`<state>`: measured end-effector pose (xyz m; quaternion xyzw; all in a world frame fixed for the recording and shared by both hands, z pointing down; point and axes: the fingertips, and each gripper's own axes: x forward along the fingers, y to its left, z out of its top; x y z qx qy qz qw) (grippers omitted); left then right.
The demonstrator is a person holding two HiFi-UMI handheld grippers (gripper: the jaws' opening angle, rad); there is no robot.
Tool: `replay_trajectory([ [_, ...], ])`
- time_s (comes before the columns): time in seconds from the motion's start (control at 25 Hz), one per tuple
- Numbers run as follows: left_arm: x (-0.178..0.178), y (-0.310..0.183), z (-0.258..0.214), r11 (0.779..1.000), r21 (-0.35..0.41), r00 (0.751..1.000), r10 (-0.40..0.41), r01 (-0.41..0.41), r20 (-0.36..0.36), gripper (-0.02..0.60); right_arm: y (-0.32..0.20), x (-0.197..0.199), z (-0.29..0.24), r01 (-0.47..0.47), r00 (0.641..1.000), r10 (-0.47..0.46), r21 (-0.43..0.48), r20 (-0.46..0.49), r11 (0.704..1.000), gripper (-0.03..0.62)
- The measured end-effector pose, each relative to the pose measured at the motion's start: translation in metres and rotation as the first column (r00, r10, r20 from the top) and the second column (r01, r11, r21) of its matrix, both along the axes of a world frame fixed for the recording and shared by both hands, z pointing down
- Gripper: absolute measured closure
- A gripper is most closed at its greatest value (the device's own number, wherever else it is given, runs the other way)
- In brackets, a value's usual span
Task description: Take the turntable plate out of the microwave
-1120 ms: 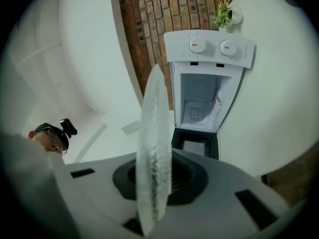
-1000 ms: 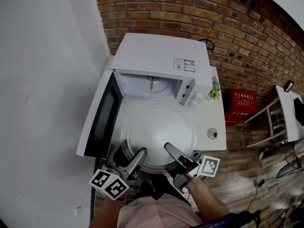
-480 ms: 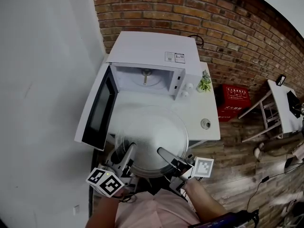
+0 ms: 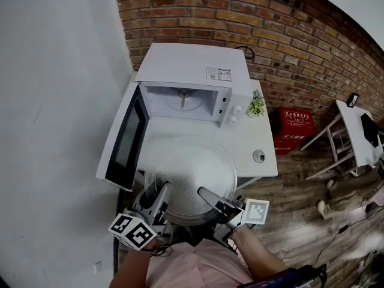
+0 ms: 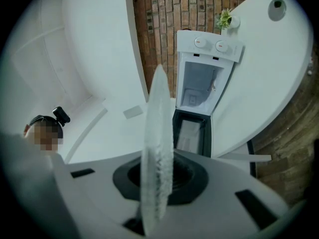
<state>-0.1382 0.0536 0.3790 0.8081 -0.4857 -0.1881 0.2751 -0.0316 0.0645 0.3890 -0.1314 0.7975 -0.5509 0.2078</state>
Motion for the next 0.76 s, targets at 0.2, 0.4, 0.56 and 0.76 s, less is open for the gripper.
replay_trajectory([
  [0.2,-0.0022,0.0007,-0.0008,1.0,-0.002,1.0,-0.006,0.006,0.005,0.431,0.0002,-0.0029,-0.0017,0.006,1.0,-0.006,0.007,0.005,1.0,0.563],
  [0.4,-0.0035,0.0004,0.0002,1.0,-0.005,1.0,-0.008,0.008,0.007,0.431,-0.0005,-0.004,0.0005,0.008,1.0,-0.008,0.003,0.003,1.0,0.563],
  [0.56,-0.0035,-0.0001,-0.0009,1.0,-0.002,1.0,-0.008,0.008,0.008,0.431,-0.0008,-0.0043,-0.0006,0.01,1.0,-0.01,0.006,0.004,1.0,0.563],
  [0.76,-0.0049,-0.002,-0.0008,1.0,-0.001,1.0,-0.009,0.009,0.006,0.43,-0.0029,-0.0054,-0.0004,0.008,1.0,-0.008,0.007,0.002,1.0,0.563],
])
